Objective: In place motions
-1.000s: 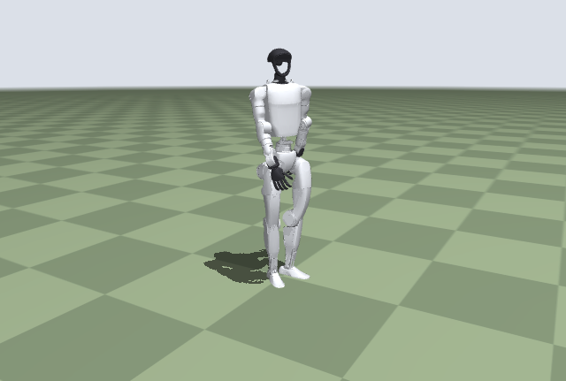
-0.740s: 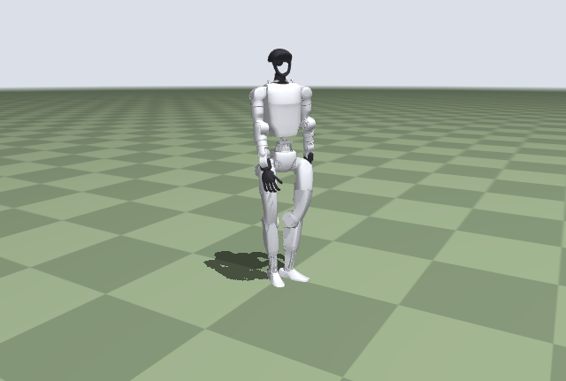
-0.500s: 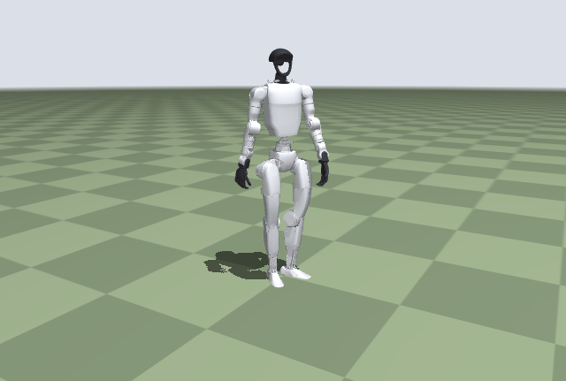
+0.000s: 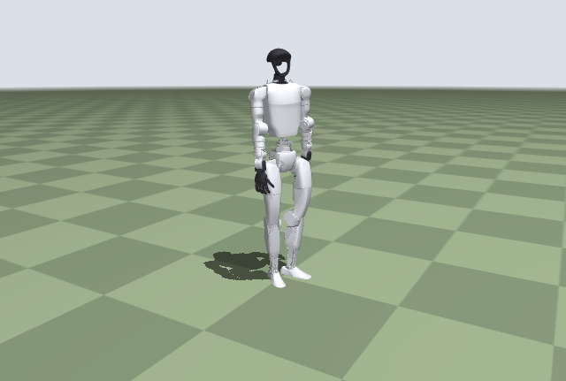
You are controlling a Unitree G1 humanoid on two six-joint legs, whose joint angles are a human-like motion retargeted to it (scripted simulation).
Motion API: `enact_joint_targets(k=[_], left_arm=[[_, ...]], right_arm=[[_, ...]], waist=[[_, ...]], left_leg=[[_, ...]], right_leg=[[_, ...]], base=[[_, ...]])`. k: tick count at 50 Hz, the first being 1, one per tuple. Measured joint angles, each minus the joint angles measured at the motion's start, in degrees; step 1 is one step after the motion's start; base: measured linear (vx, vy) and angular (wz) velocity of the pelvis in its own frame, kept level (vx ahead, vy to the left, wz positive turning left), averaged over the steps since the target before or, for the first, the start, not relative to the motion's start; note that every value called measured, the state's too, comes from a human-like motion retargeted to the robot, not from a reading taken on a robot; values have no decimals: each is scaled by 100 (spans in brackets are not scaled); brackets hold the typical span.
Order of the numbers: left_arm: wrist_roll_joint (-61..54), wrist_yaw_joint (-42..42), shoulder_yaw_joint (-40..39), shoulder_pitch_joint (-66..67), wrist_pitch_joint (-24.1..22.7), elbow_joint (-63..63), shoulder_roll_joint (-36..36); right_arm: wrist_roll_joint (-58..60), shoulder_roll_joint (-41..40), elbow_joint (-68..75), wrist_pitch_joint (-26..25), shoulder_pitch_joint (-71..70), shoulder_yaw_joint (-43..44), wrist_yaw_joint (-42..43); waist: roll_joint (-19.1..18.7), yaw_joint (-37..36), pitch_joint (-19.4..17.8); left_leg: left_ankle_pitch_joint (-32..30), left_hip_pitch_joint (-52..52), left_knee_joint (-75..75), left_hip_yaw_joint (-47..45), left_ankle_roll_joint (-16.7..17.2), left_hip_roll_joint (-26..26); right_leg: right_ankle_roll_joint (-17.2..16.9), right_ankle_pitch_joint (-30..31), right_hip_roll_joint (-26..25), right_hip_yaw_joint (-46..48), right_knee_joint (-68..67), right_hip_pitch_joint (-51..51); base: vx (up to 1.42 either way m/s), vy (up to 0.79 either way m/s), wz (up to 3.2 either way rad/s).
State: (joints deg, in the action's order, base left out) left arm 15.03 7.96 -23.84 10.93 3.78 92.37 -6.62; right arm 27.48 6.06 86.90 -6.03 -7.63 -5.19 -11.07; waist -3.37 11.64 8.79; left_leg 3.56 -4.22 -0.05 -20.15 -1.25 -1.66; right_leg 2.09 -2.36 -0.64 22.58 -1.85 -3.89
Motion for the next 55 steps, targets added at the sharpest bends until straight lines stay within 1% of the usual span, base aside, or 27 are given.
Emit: enact_joint_targets(k=[5,10,14,18,23,27,33,37,41,45,50,55], left_arm=[[-64,43,-495,919,268,503,-26],[125,78,-651,1426,506,503,-23],[101,83,-638,1218,497,503,-37],[-91,75,-475,611,477,434,-58],[-269,-96,9,-526,402,211,-121],[-242,78,484,-1385,348,-216,-136],[-312,323,991,-2332,162,-1000,-2],[-449,388,1219,-2574,-43,-1516,122],[-407,505,1264,-2477,-212,-1884,223],[-367,564,1115,-2169,-257,-1817,296],[-199,536,766,-1572,-130,-1095,237],[34,346,341,-779,128,-66,-55]], right_arm=[[-113,-301,-800,288,-499,-400,-277],[-350,-498,-1376,561,-690,-657,-402],[-345,-499,-1586,736,-587,-723,-471],[-79,-384,-1435,771,-319,-613,-452],[377,-111,-749,608,134,-80,-281],[456,206,-4,344,557,469,-66],[-125,733,937,-78,1207,1111,336],[-481,936,1051,-324,1627,1312,628],[-512,963,1051,-439,1789,1347,772],[-448,836,1051,-397,1626,1205,683],[-348,545,966,-176,1088,790,617],[-114,214,444,30,398,156,287]], waist=[[-28,49,-19],[-4,72,-34],[31,88,-43],[52,112,-12],[75,121,4],[77,155,7],[72,175,-7],[58,154,-26],[40,120,-47],[17,69,-56],[2,-32,-54],[33,-99,-102]], left_leg=[[11,34,-21,-48,14,24],[13,42,-21,-77,27,43],[4,36,-20,-79,29,47],[-8,16,-26,-69,21,47],[-16,-20,-8,-44,2,56],[-18,-64,27,-19,-11,77],[-21,-93,53,-24,-29,81],[-17,-87,55,-40,-36,70],[-14,-72,48,-48,-43,62],[-15,-65,44,-25,-48,51],[-25,-56,37,36,-49,10],[-35,17,5,93,-46,-60]], right_leg=[[-2,-14,-30,-90,-38,-35],[-2,-10,-35,-152,-58,-66],[3,6,-29,-157,-56,-76],[10,26,-29,-119,-39,-80],[10,56,-29,-20,-12,-57],[-3,72,-31,81,13,-30],[-22,77,-4,175,11,-16],[-22,88,14,197,12,-12],[-22,88,21,215,5,-3],[-27,79,29,240,-5,5],[-28,60,52,270,5,33],[-18,24,78,201,-12,61]], base=[[0,0,0],[0,0,0],[0,0,0],[0,0,0],[0,0,0],[0,0,0],[0,0,0],[0,0,0],[0,0,0],[0,0,0],[1,2,8],[1,2,12]])
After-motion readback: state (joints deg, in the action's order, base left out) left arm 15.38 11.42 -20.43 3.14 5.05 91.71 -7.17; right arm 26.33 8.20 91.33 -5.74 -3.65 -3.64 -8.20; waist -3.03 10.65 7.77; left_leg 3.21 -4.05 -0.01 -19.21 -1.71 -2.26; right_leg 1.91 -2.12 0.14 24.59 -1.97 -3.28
